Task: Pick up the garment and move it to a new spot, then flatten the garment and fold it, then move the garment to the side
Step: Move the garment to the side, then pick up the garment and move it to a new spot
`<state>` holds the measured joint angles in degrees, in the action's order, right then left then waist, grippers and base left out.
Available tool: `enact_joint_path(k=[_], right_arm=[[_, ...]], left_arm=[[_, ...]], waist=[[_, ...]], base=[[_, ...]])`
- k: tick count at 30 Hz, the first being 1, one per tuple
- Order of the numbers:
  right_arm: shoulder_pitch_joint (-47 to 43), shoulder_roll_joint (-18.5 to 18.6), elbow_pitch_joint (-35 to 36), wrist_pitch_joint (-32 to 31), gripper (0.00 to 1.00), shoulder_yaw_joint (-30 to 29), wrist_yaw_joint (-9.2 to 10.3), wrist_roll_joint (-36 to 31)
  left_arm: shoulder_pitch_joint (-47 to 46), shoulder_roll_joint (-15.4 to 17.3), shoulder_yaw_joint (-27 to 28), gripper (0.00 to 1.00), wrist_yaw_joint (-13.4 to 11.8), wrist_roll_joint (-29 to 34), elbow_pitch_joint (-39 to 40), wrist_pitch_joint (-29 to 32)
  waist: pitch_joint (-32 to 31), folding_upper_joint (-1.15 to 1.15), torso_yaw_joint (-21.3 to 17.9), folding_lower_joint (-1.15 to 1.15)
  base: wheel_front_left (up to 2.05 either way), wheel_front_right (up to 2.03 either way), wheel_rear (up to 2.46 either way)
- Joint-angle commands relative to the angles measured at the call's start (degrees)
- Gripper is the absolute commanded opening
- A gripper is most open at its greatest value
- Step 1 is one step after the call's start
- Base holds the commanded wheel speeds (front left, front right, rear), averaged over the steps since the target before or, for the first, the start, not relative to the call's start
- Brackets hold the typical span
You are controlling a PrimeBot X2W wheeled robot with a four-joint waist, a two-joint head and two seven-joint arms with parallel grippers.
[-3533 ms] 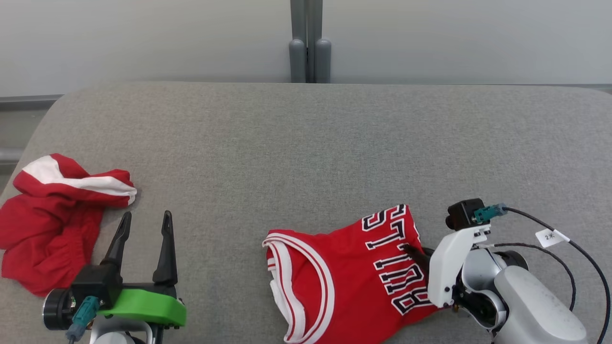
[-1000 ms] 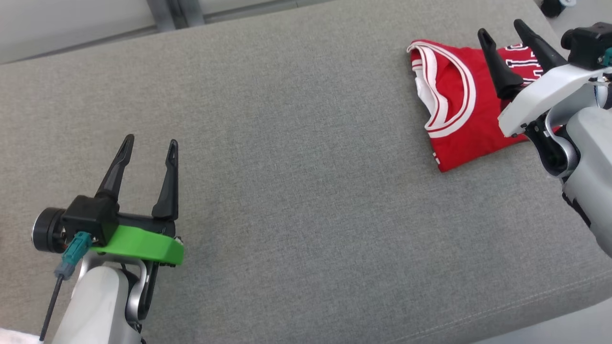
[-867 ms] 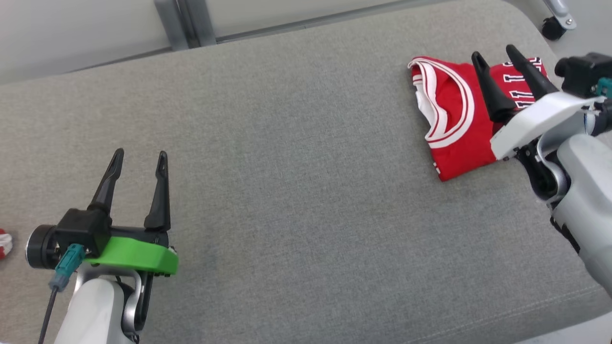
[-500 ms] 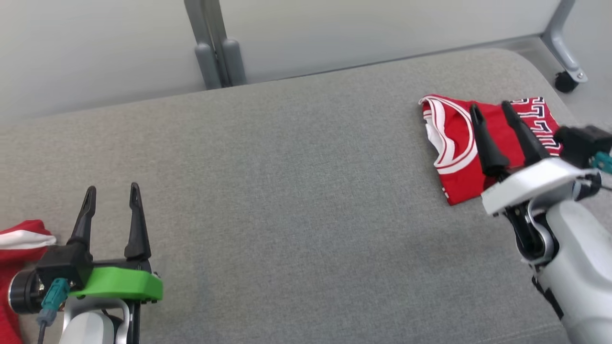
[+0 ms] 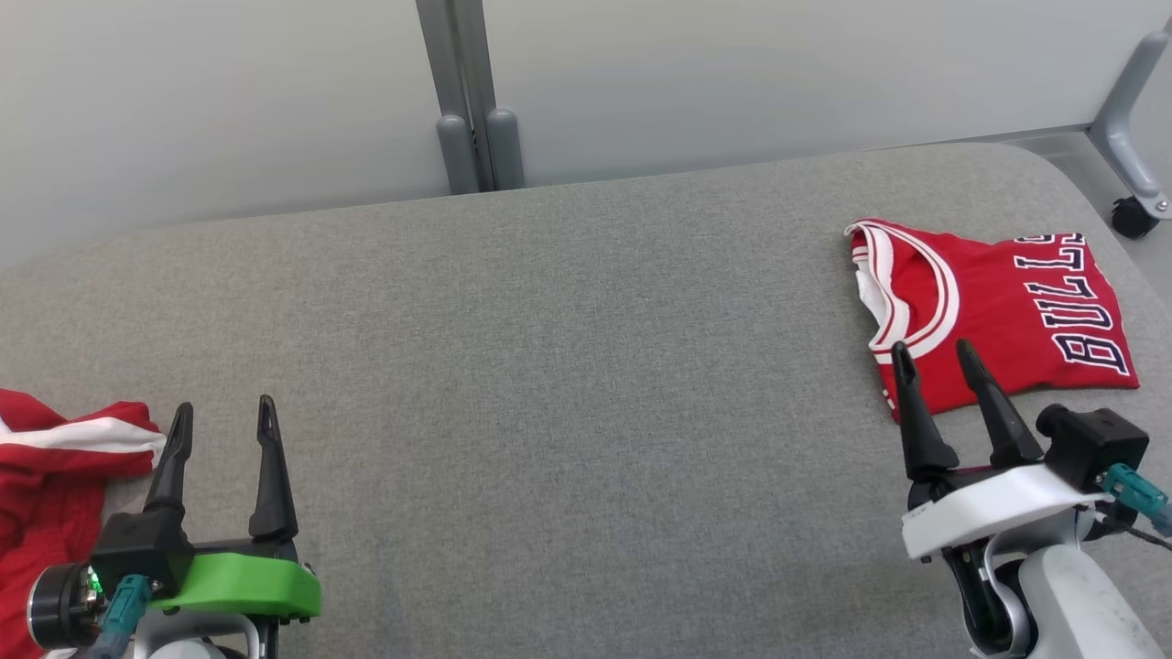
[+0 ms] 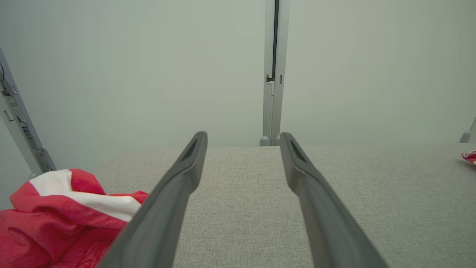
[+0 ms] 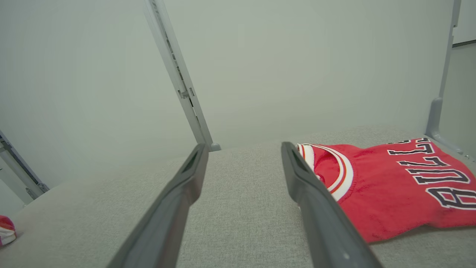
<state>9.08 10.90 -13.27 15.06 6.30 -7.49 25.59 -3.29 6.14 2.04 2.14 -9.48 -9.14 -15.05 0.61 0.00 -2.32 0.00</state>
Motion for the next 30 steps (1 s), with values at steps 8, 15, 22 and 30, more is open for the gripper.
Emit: enact_joint_path(k=[8,15,22,30], right_arm=[[-2.87,-1.08,2.27,0.14,1.0,0.07,0.0,-5.02],[-2.24,-2.0,2.2,0.14,1.0,-0.92,0.0,-7.28],[-1.74,-2.24,1.81,0.14,1.0,-0.65,0.0,-7.6],[-1.64,-2.16,1.39,0.14,1.0,-0.14,0.0,-7.36]], left_arm=[[1.74,-1.21,0.54,1.0,2.35,2.14,-1.24,-0.15],[1.35,-1.93,0.87,1.0,3.23,2.77,-1.65,-0.15],[0.61,-2.32,1.32,1.0,3.82,3.49,-2.43,-0.15],[0.19,-2.56,1.82,1.0,4.23,3.86,-2.74,-0.15]], waist=[[-0.32,0.0,0.03,0.0],[-0.3,0.0,-0.09,0.0],[-0.23,0.0,-0.19,0.0],[-0.16,0.0,-0.18,0.0]], base=[[0.0,0.0,0.0],[0.0,0.0,0.0],[0.0,0.0,0.0],[0.0,0.0,0.0]])
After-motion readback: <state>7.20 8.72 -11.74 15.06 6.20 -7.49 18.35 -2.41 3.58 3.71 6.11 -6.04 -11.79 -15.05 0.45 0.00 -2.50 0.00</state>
